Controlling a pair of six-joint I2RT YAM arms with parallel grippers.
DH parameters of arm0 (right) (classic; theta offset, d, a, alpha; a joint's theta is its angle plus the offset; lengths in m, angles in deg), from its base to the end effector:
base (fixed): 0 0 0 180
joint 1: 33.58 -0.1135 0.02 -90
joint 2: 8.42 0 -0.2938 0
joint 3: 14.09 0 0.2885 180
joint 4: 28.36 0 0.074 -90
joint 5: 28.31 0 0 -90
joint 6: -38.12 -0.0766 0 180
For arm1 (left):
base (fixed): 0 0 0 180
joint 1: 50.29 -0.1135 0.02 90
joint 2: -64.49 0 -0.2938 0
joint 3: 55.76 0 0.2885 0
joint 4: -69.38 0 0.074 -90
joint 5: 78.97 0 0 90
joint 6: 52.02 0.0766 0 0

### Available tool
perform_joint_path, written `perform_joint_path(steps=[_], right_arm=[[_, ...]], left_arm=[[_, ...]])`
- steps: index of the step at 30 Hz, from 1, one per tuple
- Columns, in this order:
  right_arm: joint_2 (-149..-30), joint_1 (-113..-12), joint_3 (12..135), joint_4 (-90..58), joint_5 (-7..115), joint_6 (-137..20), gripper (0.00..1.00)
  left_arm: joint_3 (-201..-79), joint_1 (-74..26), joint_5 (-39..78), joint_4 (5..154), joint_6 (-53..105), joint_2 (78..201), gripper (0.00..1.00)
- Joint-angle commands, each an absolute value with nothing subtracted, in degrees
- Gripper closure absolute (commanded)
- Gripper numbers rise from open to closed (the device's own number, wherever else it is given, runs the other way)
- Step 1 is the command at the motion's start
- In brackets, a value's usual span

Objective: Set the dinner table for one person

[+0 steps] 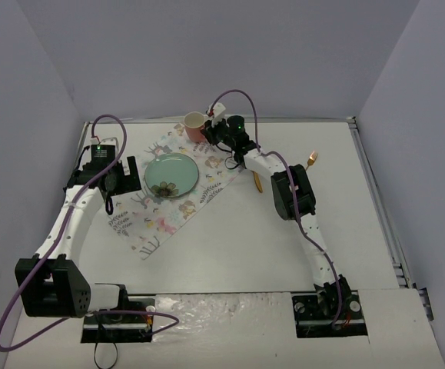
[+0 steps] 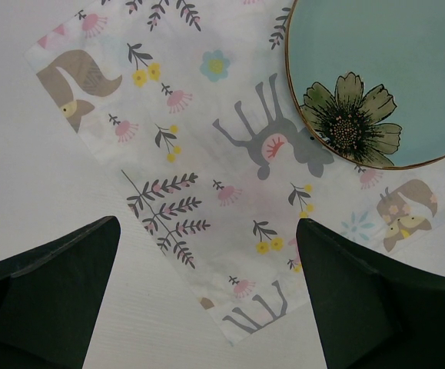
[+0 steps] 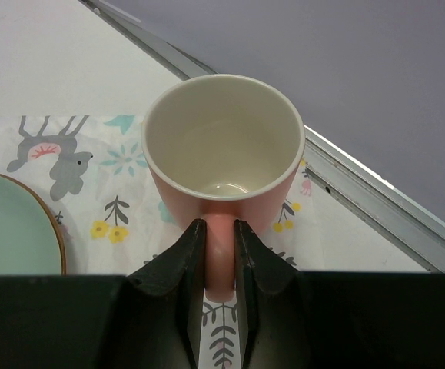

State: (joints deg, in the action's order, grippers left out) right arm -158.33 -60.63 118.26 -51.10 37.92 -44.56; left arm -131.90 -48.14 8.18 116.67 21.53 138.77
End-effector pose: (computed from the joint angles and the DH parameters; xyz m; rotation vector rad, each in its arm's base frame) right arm 0.6030 0.3426 0.1868 -0.7615 1.3105 0.5833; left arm 0.3343 -0.0087 0.2985 -0.3182 2.3431 -0.0986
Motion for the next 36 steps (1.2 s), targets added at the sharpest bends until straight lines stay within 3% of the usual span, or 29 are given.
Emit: perform_joint_path(steps=[1, 7, 17, 25, 36], right_arm=[[-154.8, -60.7, 118.2, -64.7, 38.6, -45.1, 0.95], [-153.1, -59.9, 114.8, -66.4, 39.1, -45.9, 0.84], [-145.8, -59.2, 105.4, -69.6, 39.9, -46.3, 0.46], [-133.6, -57.2, 92.7, -68.2, 42.0, -47.1, 0.25], [-110.9, -53.9, 74.7, -51.2, 54.5, -52.8, 0.06]], left_arm=[[-132.8, -47.9, 7.4, 114.9, 22.7, 138.2, 0.03], [-132.8, -47.9, 7.3, 114.9, 22.8, 138.1, 0.03], [-132.8, -47.8, 7.3, 114.9, 22.7, 137.6, 0.03], [-132.7, -47.6, 7.6, 114.9, 22.7, 136.2, 0.03], [-132.9, -47.5, 9.2, 114.8, 22.5, 134.1, 0.03]])
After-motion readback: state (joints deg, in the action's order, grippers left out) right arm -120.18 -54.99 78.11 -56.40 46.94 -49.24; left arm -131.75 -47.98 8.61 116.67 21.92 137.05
